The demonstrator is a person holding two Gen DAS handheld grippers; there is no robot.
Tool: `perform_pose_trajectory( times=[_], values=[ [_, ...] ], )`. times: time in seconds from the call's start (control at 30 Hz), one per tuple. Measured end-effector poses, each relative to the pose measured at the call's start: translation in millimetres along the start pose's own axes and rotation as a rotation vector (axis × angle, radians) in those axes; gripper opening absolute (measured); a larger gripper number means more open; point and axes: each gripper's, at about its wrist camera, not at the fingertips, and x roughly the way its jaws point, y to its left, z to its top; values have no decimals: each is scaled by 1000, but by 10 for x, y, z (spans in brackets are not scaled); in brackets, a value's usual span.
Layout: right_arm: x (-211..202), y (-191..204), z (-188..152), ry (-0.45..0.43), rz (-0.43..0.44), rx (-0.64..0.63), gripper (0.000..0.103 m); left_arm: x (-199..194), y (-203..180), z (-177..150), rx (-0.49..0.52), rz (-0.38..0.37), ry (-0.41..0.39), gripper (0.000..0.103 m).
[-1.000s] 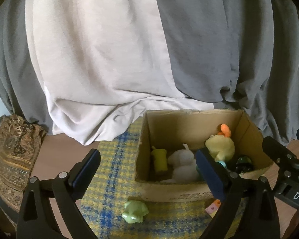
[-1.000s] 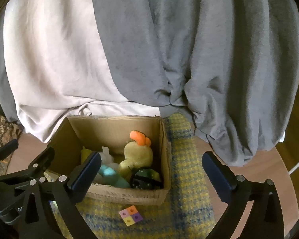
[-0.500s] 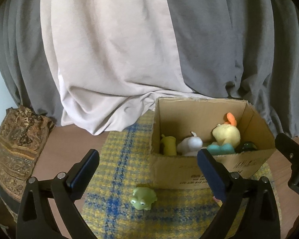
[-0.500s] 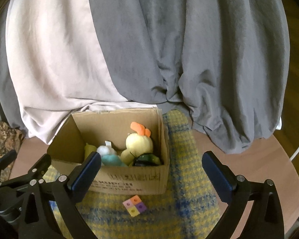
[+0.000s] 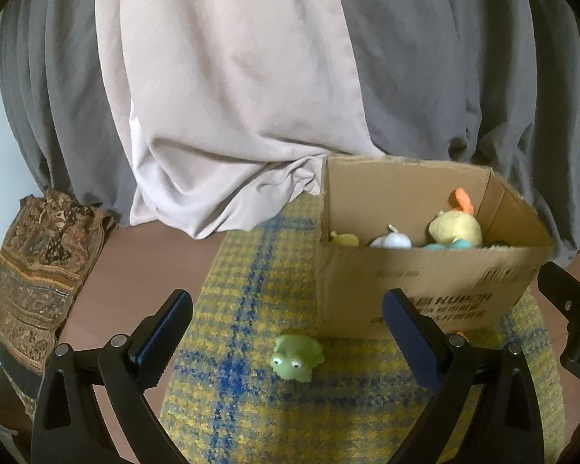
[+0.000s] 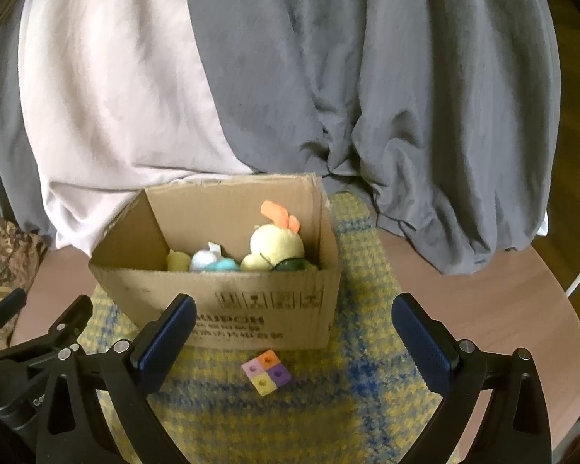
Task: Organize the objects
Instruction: 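Withdraw both tools from the box toward the green frog and cube block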
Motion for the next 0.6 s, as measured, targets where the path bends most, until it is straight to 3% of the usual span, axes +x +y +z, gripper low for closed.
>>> perform_pose_trajectory(
  times=[0.6],
  values=[
    [352, 138, -342, 81, -11, -38, 102, 390, 75, -375, -12, 7, 80, 100]
  ],
)
